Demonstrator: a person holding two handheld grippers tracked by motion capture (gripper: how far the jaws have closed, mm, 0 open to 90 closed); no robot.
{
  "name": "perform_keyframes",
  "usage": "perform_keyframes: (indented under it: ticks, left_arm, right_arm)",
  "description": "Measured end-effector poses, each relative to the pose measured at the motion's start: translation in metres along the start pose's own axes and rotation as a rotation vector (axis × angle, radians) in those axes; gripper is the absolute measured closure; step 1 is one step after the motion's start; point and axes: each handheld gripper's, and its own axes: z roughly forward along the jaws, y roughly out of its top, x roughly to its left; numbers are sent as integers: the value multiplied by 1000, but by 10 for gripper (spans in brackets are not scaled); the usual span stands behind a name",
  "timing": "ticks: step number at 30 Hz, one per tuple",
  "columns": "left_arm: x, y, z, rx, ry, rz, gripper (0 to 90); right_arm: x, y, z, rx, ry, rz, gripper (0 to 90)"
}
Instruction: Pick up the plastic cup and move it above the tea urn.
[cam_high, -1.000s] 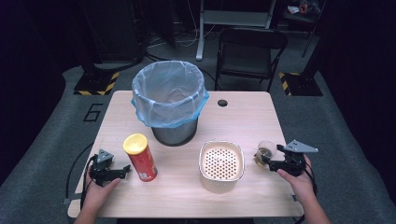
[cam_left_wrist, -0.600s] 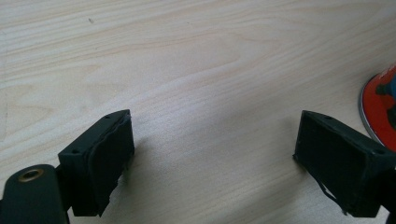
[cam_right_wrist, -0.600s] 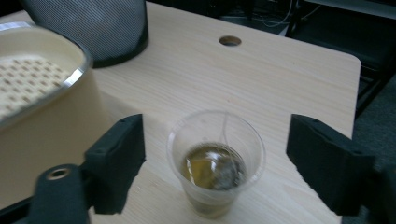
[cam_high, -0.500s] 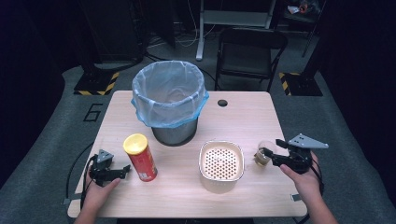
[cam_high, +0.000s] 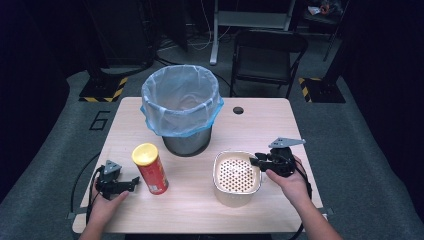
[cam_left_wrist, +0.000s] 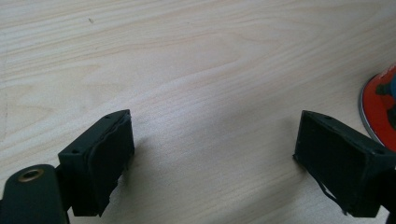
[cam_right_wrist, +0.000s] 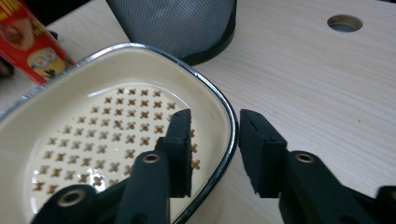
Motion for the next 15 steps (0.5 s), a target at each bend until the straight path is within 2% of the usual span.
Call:
perform_keyframes:
  ticks: [2,7,15]
  left_arm:
    - [0,0,0,0,0,0,114]
    - [0,0,0,0,0,0,114]
    - [0,0,0,0,0,0,114]
  right_arm:
    - [-1,-2,4,14,-5,-8,731]
    - [-8,-6,1,-17,37,-3,736]
    - [-3,-9,-6,12,22,-43,764]
